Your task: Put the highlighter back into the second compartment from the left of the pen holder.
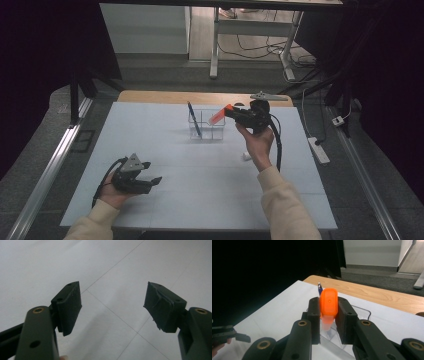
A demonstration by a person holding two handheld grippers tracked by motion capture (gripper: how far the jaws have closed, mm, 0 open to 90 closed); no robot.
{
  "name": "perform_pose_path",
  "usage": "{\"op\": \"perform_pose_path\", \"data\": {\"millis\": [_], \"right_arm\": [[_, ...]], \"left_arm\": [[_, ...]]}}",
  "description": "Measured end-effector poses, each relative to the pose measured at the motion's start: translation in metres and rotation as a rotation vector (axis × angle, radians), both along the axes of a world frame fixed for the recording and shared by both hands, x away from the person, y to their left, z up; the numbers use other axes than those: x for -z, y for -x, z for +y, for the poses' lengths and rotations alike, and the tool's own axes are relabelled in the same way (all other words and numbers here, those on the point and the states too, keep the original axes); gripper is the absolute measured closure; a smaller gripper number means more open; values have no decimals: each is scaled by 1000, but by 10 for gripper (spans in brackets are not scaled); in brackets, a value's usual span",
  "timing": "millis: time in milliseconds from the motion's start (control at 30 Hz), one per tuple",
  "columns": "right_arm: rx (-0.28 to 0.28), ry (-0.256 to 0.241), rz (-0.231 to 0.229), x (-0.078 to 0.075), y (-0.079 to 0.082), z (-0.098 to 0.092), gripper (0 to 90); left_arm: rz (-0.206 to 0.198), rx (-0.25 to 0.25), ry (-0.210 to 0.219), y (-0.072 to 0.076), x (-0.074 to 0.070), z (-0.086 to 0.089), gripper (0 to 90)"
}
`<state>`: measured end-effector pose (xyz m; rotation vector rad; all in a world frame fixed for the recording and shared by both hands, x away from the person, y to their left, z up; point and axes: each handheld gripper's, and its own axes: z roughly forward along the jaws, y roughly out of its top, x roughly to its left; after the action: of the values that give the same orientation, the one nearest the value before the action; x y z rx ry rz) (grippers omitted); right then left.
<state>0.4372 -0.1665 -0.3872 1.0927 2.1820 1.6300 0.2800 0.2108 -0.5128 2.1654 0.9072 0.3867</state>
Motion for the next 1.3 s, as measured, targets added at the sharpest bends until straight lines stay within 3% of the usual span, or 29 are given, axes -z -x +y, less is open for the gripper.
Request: {"op": "perform_pose_path", "data": {"millis": [333,800,933,1300], "right_arm": [[19,13,11,1,-20,12,749],[23,48,42,16,-36,30,744],[13,33,60,20,-37,34,615],[16,53,34,15,-29,21,547]], "left_arm": [[5,0,4,-1,0,1,296],[7,3,8,-2,1,2,299],[6,3,8,-2,1,2,299],[6,3,2,-2,1,1,299]]}}
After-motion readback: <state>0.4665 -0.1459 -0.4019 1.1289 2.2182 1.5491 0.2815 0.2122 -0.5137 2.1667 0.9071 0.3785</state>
